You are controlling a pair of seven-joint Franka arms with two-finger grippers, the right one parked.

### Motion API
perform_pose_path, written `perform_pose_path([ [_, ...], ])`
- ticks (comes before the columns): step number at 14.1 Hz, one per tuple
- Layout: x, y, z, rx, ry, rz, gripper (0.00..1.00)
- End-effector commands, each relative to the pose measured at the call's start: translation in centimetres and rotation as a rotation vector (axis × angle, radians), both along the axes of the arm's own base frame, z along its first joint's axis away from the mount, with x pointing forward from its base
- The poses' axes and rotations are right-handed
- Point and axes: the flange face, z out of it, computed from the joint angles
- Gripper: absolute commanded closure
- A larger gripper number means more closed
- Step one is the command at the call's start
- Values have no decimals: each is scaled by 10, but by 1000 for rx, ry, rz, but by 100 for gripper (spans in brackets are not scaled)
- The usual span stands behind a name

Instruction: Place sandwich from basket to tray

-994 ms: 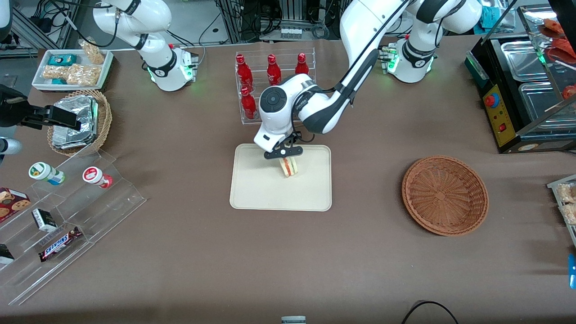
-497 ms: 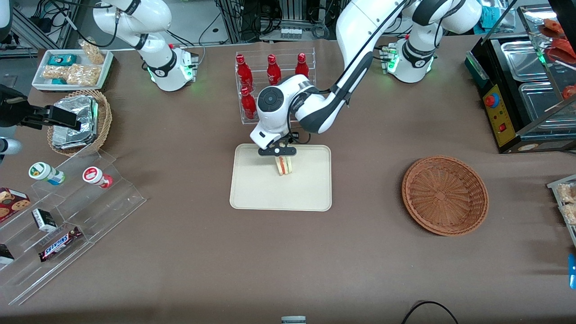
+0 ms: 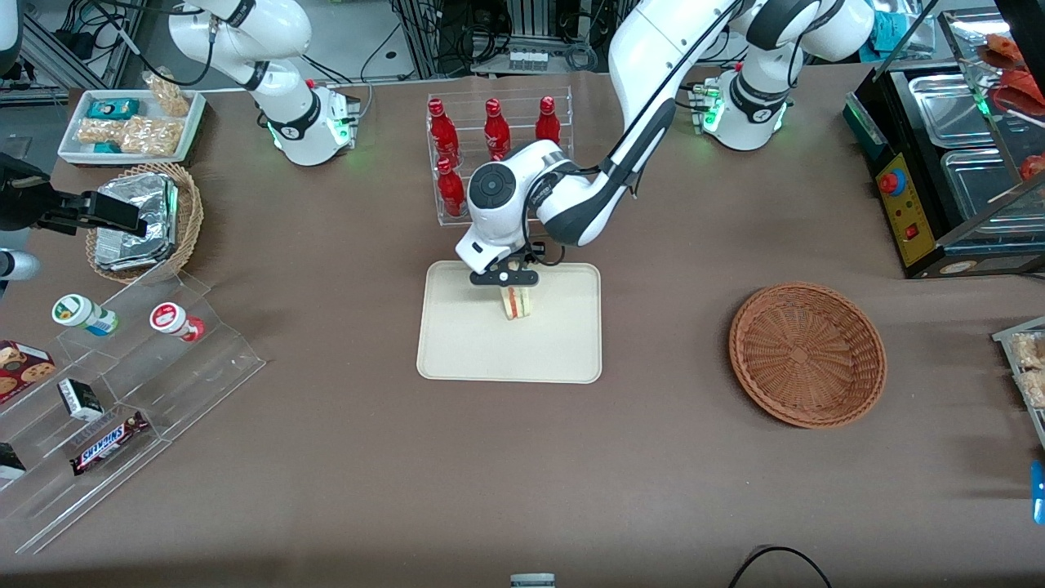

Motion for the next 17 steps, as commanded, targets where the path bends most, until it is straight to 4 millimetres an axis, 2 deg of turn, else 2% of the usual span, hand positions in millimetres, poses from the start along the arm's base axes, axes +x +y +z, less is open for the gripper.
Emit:
perform_pose_path([
  [1,9,-4,13,-21,-22,43,0],
  [3,32,-1,39,-56,-36,127,0],
  [5,35,7,69,-45,-35,135,0],
  [9,87,85,155,-13,-19,244,0],
  [12,120,164,218,-26,29,300,0],
  [13,132,199,234,-22,53,315,0],
  [15,147,261,263,6,72,347,0],
  [17,157,327,282,22,122,323,0],
])
